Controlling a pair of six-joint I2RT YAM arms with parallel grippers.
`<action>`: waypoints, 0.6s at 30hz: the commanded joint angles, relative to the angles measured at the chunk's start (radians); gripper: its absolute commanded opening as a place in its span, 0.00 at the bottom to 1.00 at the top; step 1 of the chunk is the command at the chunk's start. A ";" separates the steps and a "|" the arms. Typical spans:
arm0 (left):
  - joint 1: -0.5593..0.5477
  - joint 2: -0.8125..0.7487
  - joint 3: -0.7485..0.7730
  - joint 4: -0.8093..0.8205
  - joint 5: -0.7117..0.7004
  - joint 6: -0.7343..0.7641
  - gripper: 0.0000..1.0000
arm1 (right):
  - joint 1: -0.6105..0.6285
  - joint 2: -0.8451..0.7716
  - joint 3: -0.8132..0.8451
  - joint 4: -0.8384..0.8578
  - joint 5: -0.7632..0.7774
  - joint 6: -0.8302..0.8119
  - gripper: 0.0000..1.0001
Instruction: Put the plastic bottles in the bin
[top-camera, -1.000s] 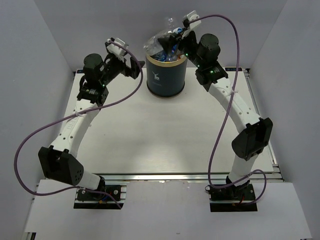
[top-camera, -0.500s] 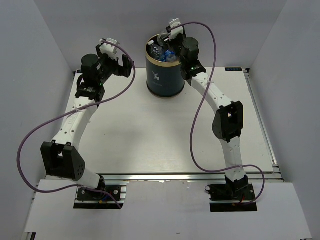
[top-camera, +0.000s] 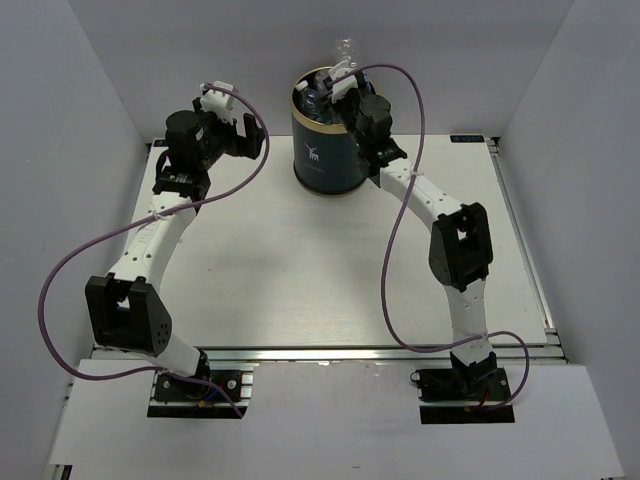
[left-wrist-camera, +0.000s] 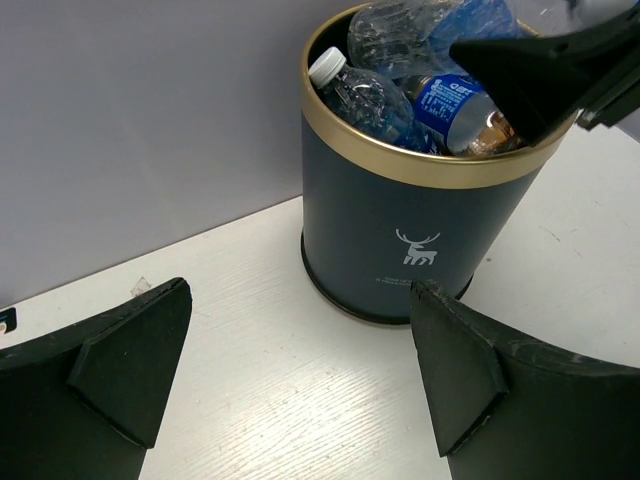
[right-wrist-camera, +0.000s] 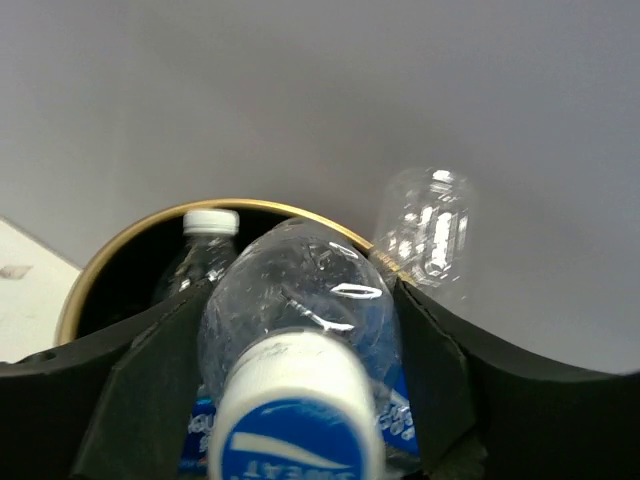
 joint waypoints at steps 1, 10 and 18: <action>0.003 -0.043 -0.009 -0.013 0.010 -0.007 0.98 | 0.009 -0.061 -0.040 0.003 0.024 -0.014 0.79; 0.005 -0.063 0.011 -0.051 0.013 -0.019 0.98 | 0.019 -0.190 -0.090 -0.061 -0.034 0.054 0.89; 0.005 -0.073 0.073 -0.137 -0.077 -0.112 0.98 | 0.020 -0.283 -0.089 -0.146 -0.024 0.082 0.89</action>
